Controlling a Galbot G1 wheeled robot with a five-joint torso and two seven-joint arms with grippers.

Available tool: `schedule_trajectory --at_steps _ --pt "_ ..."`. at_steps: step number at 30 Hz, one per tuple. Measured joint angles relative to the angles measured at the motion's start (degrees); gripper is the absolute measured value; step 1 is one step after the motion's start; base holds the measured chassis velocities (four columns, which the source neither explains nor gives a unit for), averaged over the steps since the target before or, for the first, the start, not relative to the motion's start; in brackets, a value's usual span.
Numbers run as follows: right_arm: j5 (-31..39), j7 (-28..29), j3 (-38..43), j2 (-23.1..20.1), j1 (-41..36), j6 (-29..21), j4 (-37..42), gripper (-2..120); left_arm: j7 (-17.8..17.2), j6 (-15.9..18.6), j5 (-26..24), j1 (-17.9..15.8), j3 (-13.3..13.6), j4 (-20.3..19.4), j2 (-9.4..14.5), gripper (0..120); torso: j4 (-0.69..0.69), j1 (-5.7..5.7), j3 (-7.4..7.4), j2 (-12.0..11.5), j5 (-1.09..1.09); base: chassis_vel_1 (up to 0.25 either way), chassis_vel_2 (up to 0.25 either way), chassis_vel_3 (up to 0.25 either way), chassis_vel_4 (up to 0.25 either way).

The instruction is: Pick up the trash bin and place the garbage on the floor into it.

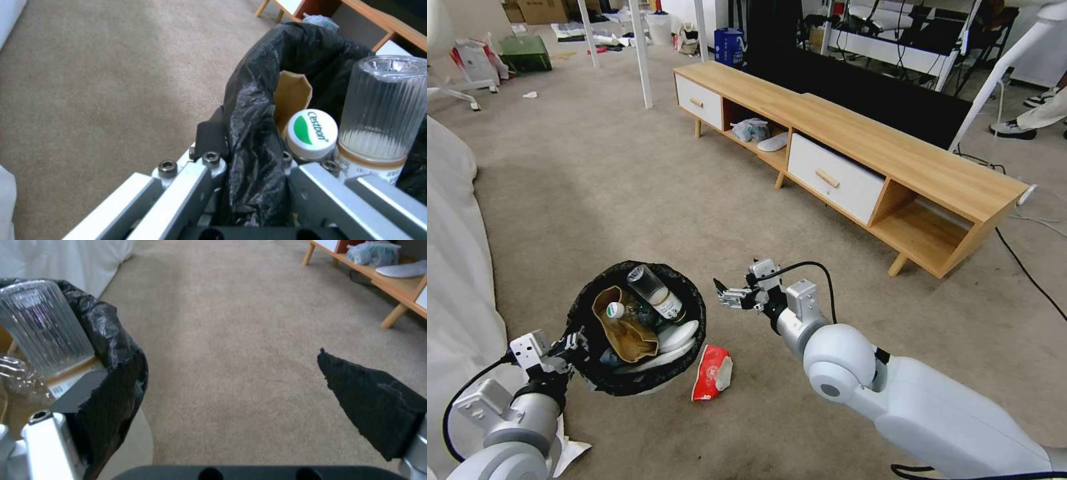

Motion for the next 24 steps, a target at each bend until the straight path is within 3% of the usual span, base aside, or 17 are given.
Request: schedule_trajectory --at_steps 19,24 --pt "0.3 0.6 0.6 -1.0 -0.8 -0.6 0.7 100 -0.3 0.0 0.8 -0.5 0.1 0.5 0.6 0 -0.01 0.00 0.00 0.0 0.00 0.015 0.015 0.016 0.012" --pt "3.6 1.4 0.1 -0.9 -0.6 -1.7 0.4 100 -0.9 -0.1 0.6 -0.9 -0.9 0.5 0.8 0 -0.01 0.00 0.00 0.0 0.00 0.000 0.000 0.000 0.000"
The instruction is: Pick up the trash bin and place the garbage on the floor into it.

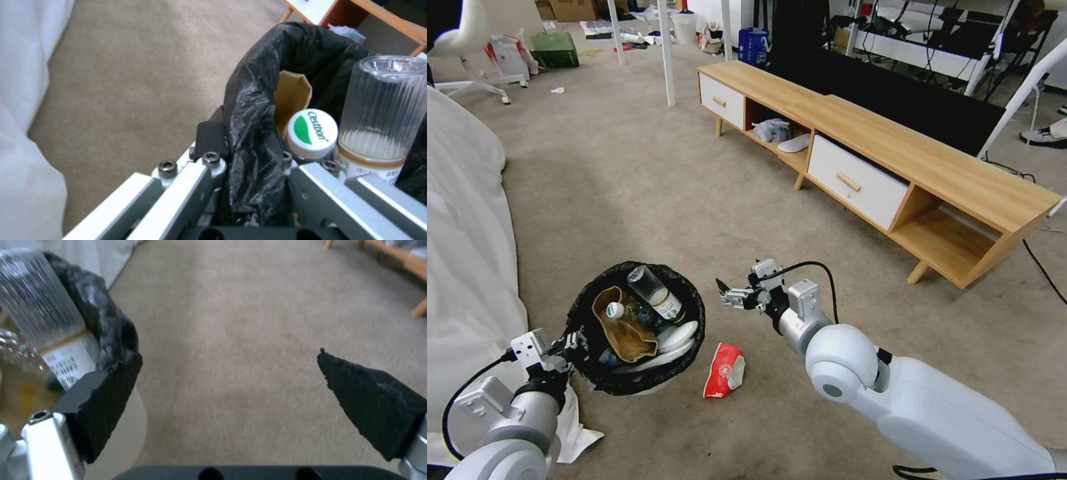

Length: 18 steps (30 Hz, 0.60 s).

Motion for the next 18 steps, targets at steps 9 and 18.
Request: schedule_trajectory --at_steps 9,18 --pt "2.5 1.3 -1.1 1.0 0.7 -0.8 -2.1 100 -0.3 -0.2 -1.1 -0.8 -1.2 0.6 0.8 0 0.01 0.00 0.00 0.0 0.00 0.000 0.000 0.000 0.000" --pt "3.0 1.4 -1.6 1.8 1.6 -1.0 -3.3 100 -0.5 -0.3 -1.8 -1.1 -1.6 0.8 1.5 0 0.01 0.00 0.00 0.0 0.00 0.000 0.000 0.000 0.000"
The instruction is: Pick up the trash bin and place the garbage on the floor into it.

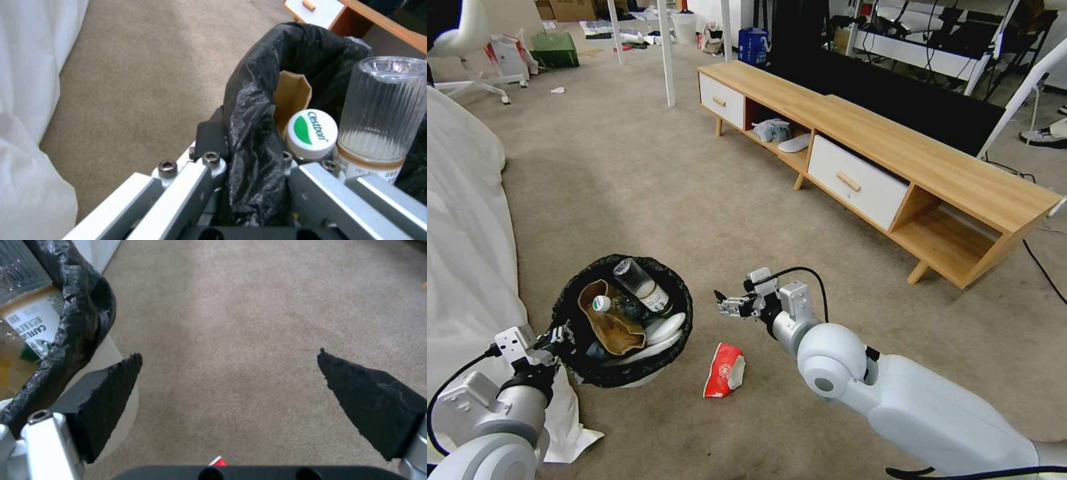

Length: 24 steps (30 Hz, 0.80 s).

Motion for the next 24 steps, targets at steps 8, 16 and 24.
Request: schedule_trajectory --at_steps 8,16,24 --pt "0.4 -0.1 0.0 0.2 0.1 -0.8 -0.7 100 0.0 0.0 -0.4 0.0 -0.4 0.3 0.6 0 0.00 0.00 0.00 0.0 0.00 0.000 0.000 0.000 0.000" --pt "7.7 2.1 -0.1 1.2 0.1 -3.3 -2.5 100 -0.1 0.0 -0.9 -0.1 -0.5 0.4 0.6 0 0.00 0.00 0.00 0.0 0.00 0.000 0.000 0.000 0.000" --pt "19.6 8.5 -1.3 4.2 0.9 -6.9 -6.0 100 0.1 0.0 -1.5 -0.2 -1.0 0.5 0.4 0 0.00 0.00 0.00 0.0 -0.01 0.000 0.000 0.000 0.000"
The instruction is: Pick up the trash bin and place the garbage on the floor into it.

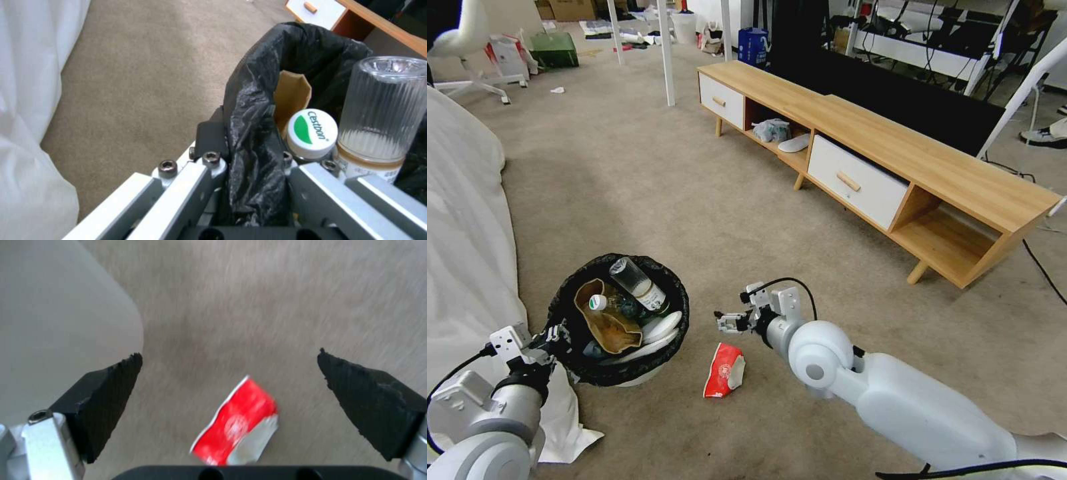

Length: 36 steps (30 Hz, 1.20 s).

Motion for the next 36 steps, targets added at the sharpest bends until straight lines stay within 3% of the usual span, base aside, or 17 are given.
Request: schedule_trajectory --at_steps 5,10,16,24,36 --pt "3.9 2.9 -0.3 1.6 0.5 -1.0 -1.4 100 0.1 0.0 -0.2 0.0 -0.1 0.0 0.0 0 0.00 0.00 0.00 0.0 0.00 0.000 0.000 0.000 0.000" --pt "15.8 11.2 -1.4 7.4 2.3 -2.5 -4.8 100 0.5 0.0 -0.3 0.0 0.5 -0.3 -0.5 0 0.00 0.00 0.00 0.0 0.00 0.000 0.000 0.000 0.000" --pt "22.5 14.9 -2.1 12.0 3.4 -2.6 -8.3 100 1.1 0.0 -0.8 0.2 0.2 -0.3 -0.6 0 0.00 0.00 0.00 0.0 -0.01 0.000 0.000 0.000 0.000" --pt "24.0 16.1 -3.4 14.2 3.8 -2.7 -12.5 100 2.1 -0.2 -1.8 0.4 -0.8 0.0 0.0 0 0.00 0.00 0.00 0.0 0.00 0.000 0.000 0.000 0.000" --pt "23.5 15.5 -1.2 13.1 2.0 -2.7 -17.9 100 2.8 -0.3 -2.1 0.1 -0.6 1.5 1.0 0 -0.01 0.00 0.00 0.0 0.00 0.000 0.000 0.000 0.000"
